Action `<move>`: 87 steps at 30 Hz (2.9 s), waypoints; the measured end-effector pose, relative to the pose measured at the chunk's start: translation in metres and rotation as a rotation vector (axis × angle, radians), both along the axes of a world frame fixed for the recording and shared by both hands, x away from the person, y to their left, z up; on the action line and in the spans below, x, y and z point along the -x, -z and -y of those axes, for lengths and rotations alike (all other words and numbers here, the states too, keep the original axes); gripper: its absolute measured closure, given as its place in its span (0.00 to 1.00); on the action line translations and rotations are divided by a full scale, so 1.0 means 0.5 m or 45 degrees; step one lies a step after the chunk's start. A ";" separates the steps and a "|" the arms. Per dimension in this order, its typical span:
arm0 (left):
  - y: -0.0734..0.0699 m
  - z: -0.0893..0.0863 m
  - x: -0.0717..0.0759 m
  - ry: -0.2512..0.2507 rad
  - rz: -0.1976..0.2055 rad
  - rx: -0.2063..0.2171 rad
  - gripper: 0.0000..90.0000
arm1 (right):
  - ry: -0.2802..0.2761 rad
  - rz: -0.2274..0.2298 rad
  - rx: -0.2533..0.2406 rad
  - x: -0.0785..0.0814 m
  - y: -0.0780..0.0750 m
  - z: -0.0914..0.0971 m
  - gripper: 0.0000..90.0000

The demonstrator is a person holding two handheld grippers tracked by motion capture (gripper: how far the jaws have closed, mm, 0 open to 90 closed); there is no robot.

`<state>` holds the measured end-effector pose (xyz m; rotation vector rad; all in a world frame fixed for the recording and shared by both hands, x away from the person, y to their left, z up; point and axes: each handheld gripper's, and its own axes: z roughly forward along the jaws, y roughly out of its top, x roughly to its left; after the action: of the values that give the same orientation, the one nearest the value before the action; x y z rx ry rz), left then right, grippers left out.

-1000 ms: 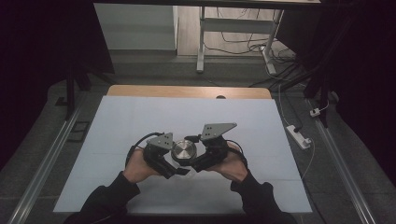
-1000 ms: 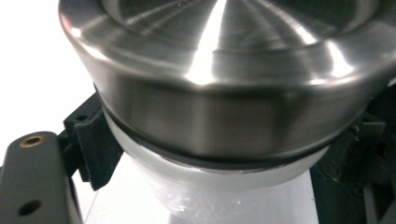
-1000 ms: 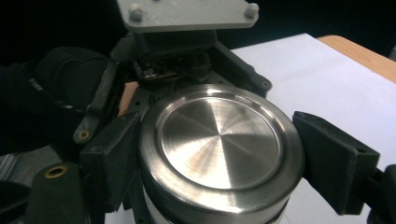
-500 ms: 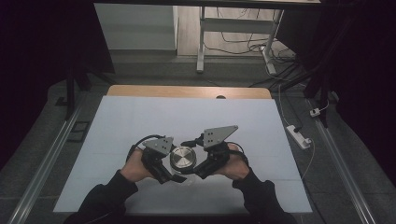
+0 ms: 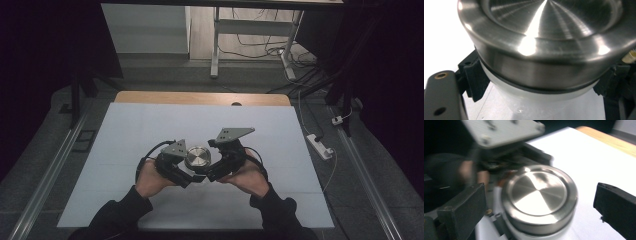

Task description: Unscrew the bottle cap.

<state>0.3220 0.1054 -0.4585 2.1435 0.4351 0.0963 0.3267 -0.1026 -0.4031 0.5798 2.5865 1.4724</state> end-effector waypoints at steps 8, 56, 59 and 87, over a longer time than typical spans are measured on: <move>-0.005 0.014 0.009 -0.064 0.020 -0.044 0.17 | 0.109 0.095 0.010 0.020 0.014 -0.025 0.20; -0.023 0.009 0.014 -0.059 0.035 -0.033 0.17 | 0.118 0.124 -0.015 0.029 0.006 -0.025 0.21; -0.023 0.005 0.011 0.018 0.020 -0.010 0.17 | 0.051 0.085 -0.018 0.022 0.002 -0.018 0.21; -0.015 -0.005 0.012 0.358 0.028 0.055 0.17 | -0.409 0.033 -0.126 0.006 0.008 0.007 0.02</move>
<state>0.3161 0.1077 -0.4509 2.1368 0.1191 -0.0486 0.3238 -0.1059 -0.4073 0.1546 2.6945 1.6919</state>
